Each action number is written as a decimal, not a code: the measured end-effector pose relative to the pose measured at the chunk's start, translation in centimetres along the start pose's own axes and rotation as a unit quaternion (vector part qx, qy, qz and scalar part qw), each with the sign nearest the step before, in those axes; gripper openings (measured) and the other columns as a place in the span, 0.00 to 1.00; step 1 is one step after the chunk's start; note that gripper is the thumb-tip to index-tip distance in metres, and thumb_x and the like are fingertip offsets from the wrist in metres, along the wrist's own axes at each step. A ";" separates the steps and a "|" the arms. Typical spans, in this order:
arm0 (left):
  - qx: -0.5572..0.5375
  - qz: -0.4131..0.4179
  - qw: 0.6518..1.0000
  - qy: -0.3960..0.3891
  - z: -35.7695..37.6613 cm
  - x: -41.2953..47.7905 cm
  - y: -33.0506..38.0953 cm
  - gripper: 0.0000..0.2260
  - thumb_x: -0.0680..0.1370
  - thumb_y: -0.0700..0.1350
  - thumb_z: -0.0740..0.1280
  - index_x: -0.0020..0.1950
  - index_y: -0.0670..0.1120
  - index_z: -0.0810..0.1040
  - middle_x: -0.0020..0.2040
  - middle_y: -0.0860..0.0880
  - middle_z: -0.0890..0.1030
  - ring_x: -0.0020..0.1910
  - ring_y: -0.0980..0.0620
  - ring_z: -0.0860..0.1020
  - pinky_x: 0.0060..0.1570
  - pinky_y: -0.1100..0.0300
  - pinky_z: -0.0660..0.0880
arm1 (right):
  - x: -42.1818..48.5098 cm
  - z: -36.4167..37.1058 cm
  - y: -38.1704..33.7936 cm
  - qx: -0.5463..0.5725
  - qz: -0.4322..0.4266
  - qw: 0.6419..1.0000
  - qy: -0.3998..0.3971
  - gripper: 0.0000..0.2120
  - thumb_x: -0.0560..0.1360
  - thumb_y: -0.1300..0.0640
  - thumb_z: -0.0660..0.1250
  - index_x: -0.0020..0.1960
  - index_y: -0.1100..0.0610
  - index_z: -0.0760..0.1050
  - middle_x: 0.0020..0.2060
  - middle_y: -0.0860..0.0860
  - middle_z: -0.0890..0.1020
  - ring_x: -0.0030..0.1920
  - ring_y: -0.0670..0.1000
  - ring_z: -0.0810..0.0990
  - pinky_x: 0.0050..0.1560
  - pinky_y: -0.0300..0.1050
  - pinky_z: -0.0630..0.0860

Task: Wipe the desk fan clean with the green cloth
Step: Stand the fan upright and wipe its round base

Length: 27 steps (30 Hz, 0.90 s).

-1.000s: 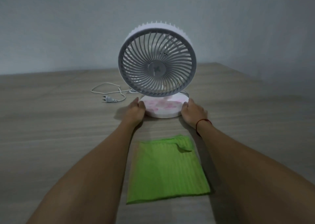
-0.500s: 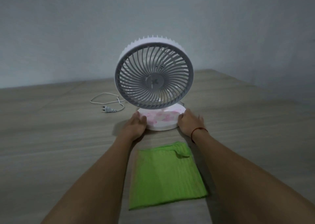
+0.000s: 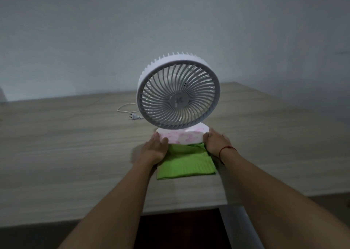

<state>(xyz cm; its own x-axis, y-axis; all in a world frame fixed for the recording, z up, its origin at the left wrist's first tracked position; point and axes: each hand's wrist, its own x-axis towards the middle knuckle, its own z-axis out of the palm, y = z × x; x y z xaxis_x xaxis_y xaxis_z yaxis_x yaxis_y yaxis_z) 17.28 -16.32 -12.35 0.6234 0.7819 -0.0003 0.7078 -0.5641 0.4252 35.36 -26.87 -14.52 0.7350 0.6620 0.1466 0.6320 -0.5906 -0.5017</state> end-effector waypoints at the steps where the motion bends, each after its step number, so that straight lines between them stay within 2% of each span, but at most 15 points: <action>1: 0.006 0.000 1.000 0.001 0.0 -0.6 0.0 0.27 0.83 0.55 0.43 0.80 0.46 0.48 0.81 0.46 0.53 0.78 0.46 0.58 0.73 0.53 0.55 | -0.5 -0.1 0.0 0.000 0.001 1.000 0.002 0.22 0.81 0.51 0.45 0.67 0.60 0.66 0.66 0.61 0.74 0.67 0.59 0.72 0.73 0.53 0.60; 5: 0.024 0.001 1.000 0.004 0.2 -2.4 -0.1 0.27 0.82 0.55 0.42 0.80 0.47 0.47 0.81 0.49 0.51 0.78 0.47 0.58 0.74 0.53 0.55 | -2.3 -0.4 0.0 -0.003 0.001 1.000 0.006 0.22 0.81 0.51 0.45 0.66 0.60 0.66 0.65 0.61 0.75 0.66 0.59 0.73 0.70 0.52 0.62; 13: -0.002 -0.018 1.000 0.023 0.6 -4.1 -0.2 0.27 0.81 0.56 0.44 0.79 0.49 0.51 0.80 0.46 0.56 0.76 0.43 0.61 0.72 0.49 0.58 | -4.9 -0.8 0.1 0.011 -0.004 1.000 0.019 0.22 0.80 0.51 0.45 0.66 0.61 0.67 0.64 0.61 0.76 0.65 0.60 0.73 0.69 0.52 0.62; 16: -0.020 -0.013 0.999 0.037 1.2 -4.3 -0.6 0.27 0.81 0.56 0.45 0.79 0.46 0.52 0.79 0.44 0.59 0.75 0.42 0.63 0.71 0.49 0.59 | -5.5 -0.8 0.0 0.036 0.000 0.998 0.046 0.22 0.81 0.51 0.46 0.65 0.61 0.68 0.62 0.62 0.77 0.62 0.62 0.74 0.65 0.52 0.67; 19: -0.079 -0.015 0.991 0.111 1.6 -4.5 -0.8 0.25 0.80 0.56 0.50 0.69 0.41 0.68 0.67 0.39 0.74 0.65 0.39 0.73 0.63 0.47 0.69 | -6.5 -1.3 0.1 0.071 0.029 0.987 0.144 0.23 0.81 0.49 0.49 0.57 0.63 0.75 0.55 0.63 0.81 0.55 0.63 0.78 0.58 0.54 0.74; 21: -0.036 -0.044 0.983 0.175 1.6 -4.7 -0.8 0.25 0.79 0.56 0.52 0.62 0.39 0.74 0.60 0.38 0.77 0.60 0.39 0.74 0.58 0.48 0.69 | -7.1 -1.7 0.2 0.082 0.057 0.973 0.208 0.27 0.80 0.47 0.49 0.50 0.64 0.80 0.49 0.63 0.83 0.51 0.62 0.79 0.57 0.54 0.74; 23: 0.017 -0.059 0.977 0.204 1.6 -5.2 -0.9 0.26 0.77 0.59 0.52 0.57 0.40 0.79 0.57 0.40 0.78 0.59 0.40 0.73 0.58 0.48 0.68 | -7.9 -1.9 0.1 0.088 0.054 0.977 0.185 0.30 0.80 0.42 0.48 0.40 0.61 0.80 0.41 0.59 0.83 0.47 0.61 0.80 0.56 0.52 0.71; 25: 0.037 -0.042 0.980 0.192 1.9 -5.9 -0.9 0.28 0.76 0.61 0.52 0.56 0.42 0.79 0.56 0.41 0.78 0.59 0.41 0.73 0.59 0.48 0.66 | -8.8 -1.8 -0.3 0.086 0.021 0.989 0.121 0.31 0.77 0.36 0.51 0.28 0.57 0.73 0.30 0.53 0.79 0.42 0.59 0.79 0.53 0.52 0.71; 27: 0.030 -0.008 0.985 0.170 2.2 -6.3 -0.8 0.27 0.76 0.62 0.52 0.57 0.42 0.78 0.56 0.42 0.78 0.60 0.42 0.73 0.61 0.47 0.66 | -9.6 -1.7 -0.8 0.092 -0.006 0.993 0.079 0.31 0.72 0.30 0.55 0.25 0.54 0.67 0.25 0.49 0.74 0.38 0.56 0.78 0.51 0.52 0.72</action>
<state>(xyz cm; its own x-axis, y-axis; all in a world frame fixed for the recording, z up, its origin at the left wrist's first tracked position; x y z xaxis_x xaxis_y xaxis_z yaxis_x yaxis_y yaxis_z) 13.52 -21.36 -14.64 0.4720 0.8290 0.3000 0.7414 -0.5574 0.3737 28.19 -33.56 -14.09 0.7664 0.5789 0.2785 0.5959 -0.4789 -0.6446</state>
